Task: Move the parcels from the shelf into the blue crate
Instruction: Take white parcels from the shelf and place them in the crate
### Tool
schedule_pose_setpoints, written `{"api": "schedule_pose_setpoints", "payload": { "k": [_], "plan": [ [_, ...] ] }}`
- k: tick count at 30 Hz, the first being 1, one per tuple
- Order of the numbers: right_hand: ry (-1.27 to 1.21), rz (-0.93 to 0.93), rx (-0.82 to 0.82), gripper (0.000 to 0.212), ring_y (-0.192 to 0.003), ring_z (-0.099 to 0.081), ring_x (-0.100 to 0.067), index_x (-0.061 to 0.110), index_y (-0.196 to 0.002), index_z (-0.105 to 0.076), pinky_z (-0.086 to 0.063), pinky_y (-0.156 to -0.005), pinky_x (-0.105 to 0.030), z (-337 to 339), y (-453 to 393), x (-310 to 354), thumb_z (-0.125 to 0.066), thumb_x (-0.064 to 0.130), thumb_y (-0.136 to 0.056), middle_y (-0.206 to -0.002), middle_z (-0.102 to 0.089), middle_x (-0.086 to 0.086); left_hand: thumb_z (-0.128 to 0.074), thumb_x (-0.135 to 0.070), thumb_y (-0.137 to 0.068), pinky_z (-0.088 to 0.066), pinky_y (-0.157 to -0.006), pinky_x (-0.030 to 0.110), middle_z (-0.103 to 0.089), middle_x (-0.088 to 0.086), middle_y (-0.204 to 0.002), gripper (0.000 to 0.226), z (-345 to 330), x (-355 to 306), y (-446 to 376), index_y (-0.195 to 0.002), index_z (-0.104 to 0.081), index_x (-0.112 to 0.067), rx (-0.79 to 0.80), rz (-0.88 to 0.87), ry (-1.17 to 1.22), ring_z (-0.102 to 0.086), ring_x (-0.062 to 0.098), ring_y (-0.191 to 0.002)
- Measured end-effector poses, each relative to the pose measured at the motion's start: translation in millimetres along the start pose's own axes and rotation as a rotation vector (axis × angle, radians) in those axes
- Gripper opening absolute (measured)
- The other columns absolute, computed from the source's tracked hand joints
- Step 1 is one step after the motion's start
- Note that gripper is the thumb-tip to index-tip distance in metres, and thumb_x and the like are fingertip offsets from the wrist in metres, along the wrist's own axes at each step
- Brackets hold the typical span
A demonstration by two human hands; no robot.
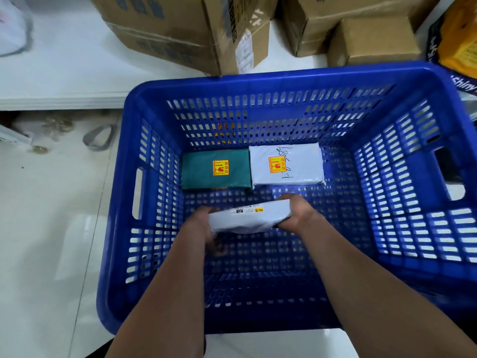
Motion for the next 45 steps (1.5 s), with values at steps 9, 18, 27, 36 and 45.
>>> {"api": "schedule_pose_setpoints", "payload": {
  "k": [9,18,27,36,45],
  "plan": [
    [0.159,0.074,0.061,0.03,-0.046,-0.053,-0.024,0.013,-0.063,-0.038,-0.05,-0.045,-0.026,4.6,24.6,4.8,-0.04,0.009,-0.092,-0.053,-0.048,-0.009,-0.076,-0.038,-0.081,-0.06,-0.059,0.042,-0.071,0.02,-0.084,0.048,14.9,26.8,28.1,-0.109,-0.067,0.0,0.222,0.193,-0.119,-0.068,0.033,-0.069],
    [0.627,0.099,0.237,0.037,-0.101,-0.065,-0.027,0.008,-0.122,-0.064,-0.051,-0.089,-0.038,17.5,55.9,33.6,-0.063,0.016,-0.086,-0.121,-0.068,-0.013,-0.078,-0.022,-0.08,-0.06,-0.076,0.042,-0.072,0.011,-0.111,0.047,6.3,22.5,49.7,-0.123,-0.06,-0.011,0.37,-0.181,-0.193,-0.071,0.025,-0.096],
    [1.003,0.476,0.122,0.056,-0.092,-0.066,-0.023,0.02,-0.11,-0.059,-0.057,-0.086,-0.036,13.3,47.4,51.6,-0.086,-0.001,-0.065,-0.105,-0.068,-0.013,-0.08,-0.005,-0.072,-0.054,-0.074,0.03,-0.067,0.0,-0.109,0.041,17.8,-7.4,26.0,-0.108,-0.064,-0.015,-0.135,-0.613,-0.59,-0.061,0.016,-0.092],
    [1.483,0.741,-0.111,0.042,-0.073,-0.05,-0.014,0.016,-0.093,-0.041,-0.035,-0.046,-0.018,2.6,48.9,32.1,-0.077,0.003,-0.076,-0.086,-0.054,-0.001,-0.047,0.004,-0.093,-0.044,-0.068,0.032,-0.066,0.015,-0.112,0.031,51.1,-24.3,52.0,-0.117,-0.064,-0.007,-0.56,-0.77,-0.612,-0.06,0.029,-0.086],
    [1.797,0.561,-0.251,0.056,-0.114,-0.055,-0.032,0.017,-0.127,-0.036,-0.048,-0.098,-0.047,-4.8,45.3,25.3,-0.07,0.018,-0.082,-0.124,-0.054,-0.014,0.002,-0.055,-0.088,-0.012,-0.117,0.056,-0.035,0.007,-0.151,0.076,-71.2,14.1,81.9,-0.156,-0.013,-0.024,-0.242,-1.155,-1.569,-0.028,0.025,-0.141]
  ]
}}
Point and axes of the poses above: each hand's wrist, its own y-axis away from the middle knuckle, its own z-axis out of the back of the hand, x = y × z, the point moved 6 cm from there along -y, towards the middle knuckle
